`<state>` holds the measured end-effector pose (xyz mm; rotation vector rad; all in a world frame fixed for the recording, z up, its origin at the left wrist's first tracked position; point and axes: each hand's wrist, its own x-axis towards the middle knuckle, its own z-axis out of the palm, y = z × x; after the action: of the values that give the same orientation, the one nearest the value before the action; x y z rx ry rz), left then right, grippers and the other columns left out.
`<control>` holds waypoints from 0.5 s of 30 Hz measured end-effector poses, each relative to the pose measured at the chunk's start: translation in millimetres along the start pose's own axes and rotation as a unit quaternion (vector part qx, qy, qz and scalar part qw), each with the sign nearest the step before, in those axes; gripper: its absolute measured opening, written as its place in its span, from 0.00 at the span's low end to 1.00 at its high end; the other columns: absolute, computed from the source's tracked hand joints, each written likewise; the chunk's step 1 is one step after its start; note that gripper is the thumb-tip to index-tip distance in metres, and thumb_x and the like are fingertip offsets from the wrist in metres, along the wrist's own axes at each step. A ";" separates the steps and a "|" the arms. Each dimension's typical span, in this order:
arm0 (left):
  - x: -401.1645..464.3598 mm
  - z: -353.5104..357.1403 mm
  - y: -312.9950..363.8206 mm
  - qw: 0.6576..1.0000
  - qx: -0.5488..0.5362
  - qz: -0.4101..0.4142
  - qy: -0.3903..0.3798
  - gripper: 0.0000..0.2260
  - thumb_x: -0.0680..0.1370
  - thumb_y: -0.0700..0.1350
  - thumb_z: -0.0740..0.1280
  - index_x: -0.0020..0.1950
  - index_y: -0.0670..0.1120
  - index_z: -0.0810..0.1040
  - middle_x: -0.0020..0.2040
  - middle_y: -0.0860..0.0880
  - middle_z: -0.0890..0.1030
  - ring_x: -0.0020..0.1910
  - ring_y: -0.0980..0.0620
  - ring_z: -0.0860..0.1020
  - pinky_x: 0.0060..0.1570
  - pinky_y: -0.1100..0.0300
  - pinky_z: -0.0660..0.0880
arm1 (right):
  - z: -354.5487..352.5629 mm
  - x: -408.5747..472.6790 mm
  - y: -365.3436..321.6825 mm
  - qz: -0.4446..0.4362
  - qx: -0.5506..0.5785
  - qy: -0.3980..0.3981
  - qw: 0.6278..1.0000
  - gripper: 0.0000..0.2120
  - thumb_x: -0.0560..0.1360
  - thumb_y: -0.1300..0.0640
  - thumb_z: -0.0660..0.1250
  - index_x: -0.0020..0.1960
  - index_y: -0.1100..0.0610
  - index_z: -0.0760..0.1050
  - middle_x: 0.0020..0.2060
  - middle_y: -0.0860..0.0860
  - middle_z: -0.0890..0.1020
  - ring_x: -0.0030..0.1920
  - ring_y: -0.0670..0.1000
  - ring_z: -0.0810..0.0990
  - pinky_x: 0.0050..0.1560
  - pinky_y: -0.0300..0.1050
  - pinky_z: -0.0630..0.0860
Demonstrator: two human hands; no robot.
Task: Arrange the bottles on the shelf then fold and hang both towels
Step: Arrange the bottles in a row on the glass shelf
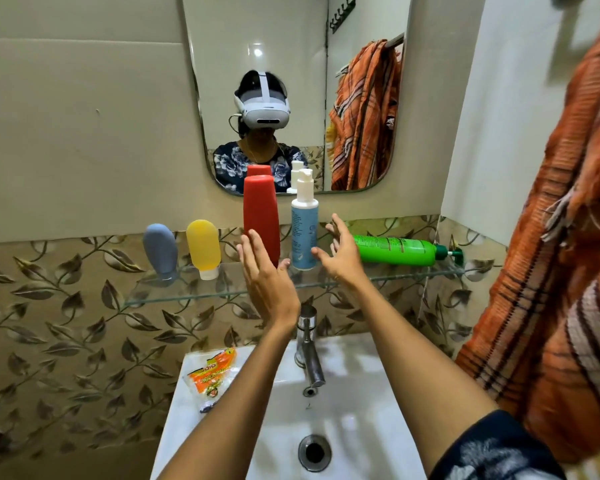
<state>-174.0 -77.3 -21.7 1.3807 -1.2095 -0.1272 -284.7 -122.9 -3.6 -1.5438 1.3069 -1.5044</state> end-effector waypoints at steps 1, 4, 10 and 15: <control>-5.1 3.2 4.0 1.000 0.001 0.027 -0.009 0.33 0.76 0.38 0.66 0.76 0.45 0.51 0.77 0.45 0.55 0.76 0.48 0.51 0.73 0.56 0.52 | -5.4 -0.4 -0.9 0.000 -0.003 0.005 1.000 0.40 0.71 0.72 0.69 0.76 0.59 0.52 0.73 0.60 0.64 0.74 0.56 0.61 0.74 0.46 0.56; -13.7 15.0 18.7 0.995 -0.012 0.083 -0.045 0.34 0.75 0.37 0.66 0.76 0.45 0.52 0.77 0.46 0.55 0.76 0.49 0.52 0.71 0.64 0.48 | -24.9 -2.7 -1.6 -0.007 -0.015 0.031 0.999 0.39 0.71 0.72 0.69 0.76 0.62 0.53 0.71 0.63 0.65 0.73 0.56 0.63 0.72 0.44 0.58; -10.3 48.5 41.3 0.974 -0.008 0.160 -0.162 0.36 0.72 0.32 0.68 0.76 0.45 0.55 0.76 0.47 0.59 0.75 0.50 0.57 0.71 0.62 0.55 | -66.5 -8.1 5.3 0.014 -0.085 0.122 0.989 0.34 0.71 0.70 0.69 0.74 0.62 0.59 0.67 0.60 0.70 0.69 0.55 0.68 0.71 0.46 0.63; 6.0 84.4 45.0 0.943 0.063 0.204 -0.254 0.34 0.73 0.33 0.67 0.76 0.46 0.56 0.77 0.48 0.58 0.74 0.50 0.60 0.71 0.57 0.62 | -96.2 -9.8 15.7 0.067 -0.110 0.227 0.965 0.20 0.74 0.66 0.68 0.65 0.63 0.70 0.59 0.60 0.77 0.59 0.58 0.77 0.61 0.48 0.72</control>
<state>-255.5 -125.0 -5.1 1.2083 -1.9423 -0.1178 -379.7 -99.3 -5.4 -1.2444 1.8539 -1.7347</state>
